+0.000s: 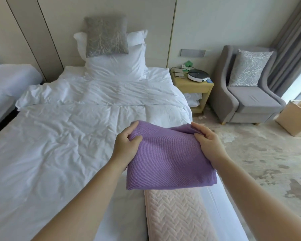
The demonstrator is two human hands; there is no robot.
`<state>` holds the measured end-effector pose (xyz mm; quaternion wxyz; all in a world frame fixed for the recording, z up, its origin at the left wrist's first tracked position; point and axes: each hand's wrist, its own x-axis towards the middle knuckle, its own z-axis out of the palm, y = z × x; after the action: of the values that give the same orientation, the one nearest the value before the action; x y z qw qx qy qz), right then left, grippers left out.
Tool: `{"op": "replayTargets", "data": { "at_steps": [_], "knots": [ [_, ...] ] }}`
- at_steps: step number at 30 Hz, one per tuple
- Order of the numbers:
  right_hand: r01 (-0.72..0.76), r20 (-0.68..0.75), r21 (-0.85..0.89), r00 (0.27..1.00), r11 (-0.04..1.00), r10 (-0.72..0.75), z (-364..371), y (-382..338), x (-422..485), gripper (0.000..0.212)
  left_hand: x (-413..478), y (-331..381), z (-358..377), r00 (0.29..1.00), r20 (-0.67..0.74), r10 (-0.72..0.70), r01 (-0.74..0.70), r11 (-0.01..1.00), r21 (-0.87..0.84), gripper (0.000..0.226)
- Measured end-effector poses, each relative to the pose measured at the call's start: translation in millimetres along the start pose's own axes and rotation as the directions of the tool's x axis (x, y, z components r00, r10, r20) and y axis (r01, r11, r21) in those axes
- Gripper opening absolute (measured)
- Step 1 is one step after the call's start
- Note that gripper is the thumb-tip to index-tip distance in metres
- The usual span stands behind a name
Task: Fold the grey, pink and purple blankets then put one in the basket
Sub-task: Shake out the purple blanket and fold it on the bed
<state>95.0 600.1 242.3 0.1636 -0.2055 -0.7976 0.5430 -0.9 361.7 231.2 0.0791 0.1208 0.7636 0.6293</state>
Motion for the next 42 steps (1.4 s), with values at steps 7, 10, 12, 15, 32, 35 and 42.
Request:
{"op": "replayTargets", "data": {
  "at_steps": [7, 10, 12, 15, 32, 35, 42],
  "knots": [
    [-0.279, 0.089, -0.125, 0.953, 0.952, 0.291, -16.2, 137.1, -42.7, 0.039, -63.2, -104.1, 70.4, 0.955, 0.052, -0.293, 0.291, 0.956, 0.038, 0.05],
    [-0.458, 0.129, -0.192, 0.865, 0.868, 0.485, -10.5, 191.2, -65.6, 0.048, -95.3, -151.4, 85.8, 0.896, 0.044, -0.442, 0.439, 0.897, 0.061, 0.052],
    [-0.565, 0.134, -0.153, 0.801, 0.811, 0.583, -7.9, 210.9, -76.5, 0.054, -113.0, -169.7, 88.1, 0.87, 0.03, -0.491, 0.49, 0.871, 0.04, 0.057],
    [-0.637, 0.193, -0.111, 0.739, 0.763, 0.645, -10.0, 223.8, -89.6, 0.054, -132.0, -183.4, 85.0, 0.823, -0.018, -0.568, 0.568, 0.823, -0.007, 0.054],
    [-0.499, 0.079, -0.4, 0.817, 0.769, 0.571, -18.2, 234.6, -150.5, 0.034, -180.6, -201.5, 85.4, 0.818, 0.055, -0.573, 0.537, 0.794, 0.286, 0.03],
    [-0.497, 0.045, -0.399, 0.829, 0.771, 0.557, -13.4, 233.8, -151.2, 0.035, -177.4, -202.1, 78.2, 0.8, 0.067, -0.596, 0.566, 0.787, 0.246, 0.034],
    [-0.576, 0.099, -0.234, 0.788, 0.784, 0.608, -6.2, 228.0, -95.5, 0.044, -116.8, -201.8, 76.1, 0.749, 0.073, -0.658, 0.654, 0.753, 0.075, 0.04]
  ]
}}
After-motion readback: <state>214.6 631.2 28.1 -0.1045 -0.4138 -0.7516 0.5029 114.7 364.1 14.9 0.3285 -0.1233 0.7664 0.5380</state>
